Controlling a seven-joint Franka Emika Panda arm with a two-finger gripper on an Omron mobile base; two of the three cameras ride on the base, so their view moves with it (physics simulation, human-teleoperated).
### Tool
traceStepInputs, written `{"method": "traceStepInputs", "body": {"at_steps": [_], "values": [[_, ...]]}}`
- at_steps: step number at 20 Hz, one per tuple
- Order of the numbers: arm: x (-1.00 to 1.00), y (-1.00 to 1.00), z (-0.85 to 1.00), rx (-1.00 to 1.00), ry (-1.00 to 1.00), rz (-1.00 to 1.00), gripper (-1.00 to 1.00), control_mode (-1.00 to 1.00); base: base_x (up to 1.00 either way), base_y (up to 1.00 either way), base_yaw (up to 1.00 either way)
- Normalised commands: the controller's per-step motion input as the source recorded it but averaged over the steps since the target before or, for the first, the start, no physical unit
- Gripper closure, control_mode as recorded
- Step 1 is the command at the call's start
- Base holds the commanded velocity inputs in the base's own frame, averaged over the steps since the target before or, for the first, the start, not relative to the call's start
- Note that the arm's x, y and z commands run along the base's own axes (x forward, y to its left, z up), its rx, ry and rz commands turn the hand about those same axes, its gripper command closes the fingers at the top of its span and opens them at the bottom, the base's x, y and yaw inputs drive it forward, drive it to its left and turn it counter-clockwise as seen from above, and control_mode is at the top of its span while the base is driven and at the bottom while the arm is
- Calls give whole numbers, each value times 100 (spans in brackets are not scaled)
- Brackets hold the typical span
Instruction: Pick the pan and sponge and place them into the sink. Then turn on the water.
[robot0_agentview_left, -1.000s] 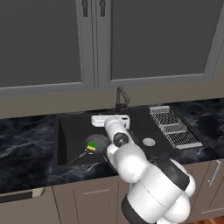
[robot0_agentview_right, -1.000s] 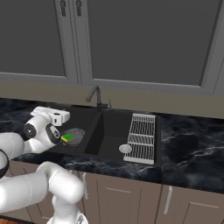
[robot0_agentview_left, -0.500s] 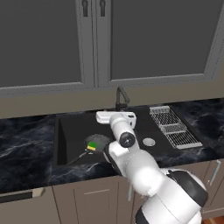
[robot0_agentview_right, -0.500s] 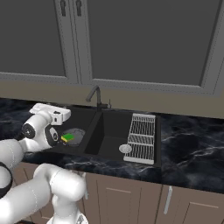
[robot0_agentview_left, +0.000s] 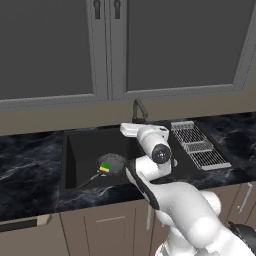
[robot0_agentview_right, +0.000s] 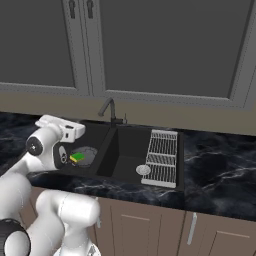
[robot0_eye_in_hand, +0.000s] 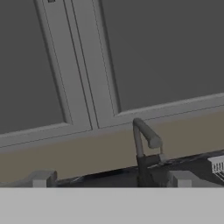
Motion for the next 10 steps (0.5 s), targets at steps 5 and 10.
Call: {"method": "traceStepInputs", "body": {"at_steps": [5,10], "values": [[-29,-25,37,-2,2,0,-100,-100,0,0,0],[-22,-27,33,-4,0,0,-100,-100,0,0,0]]}}
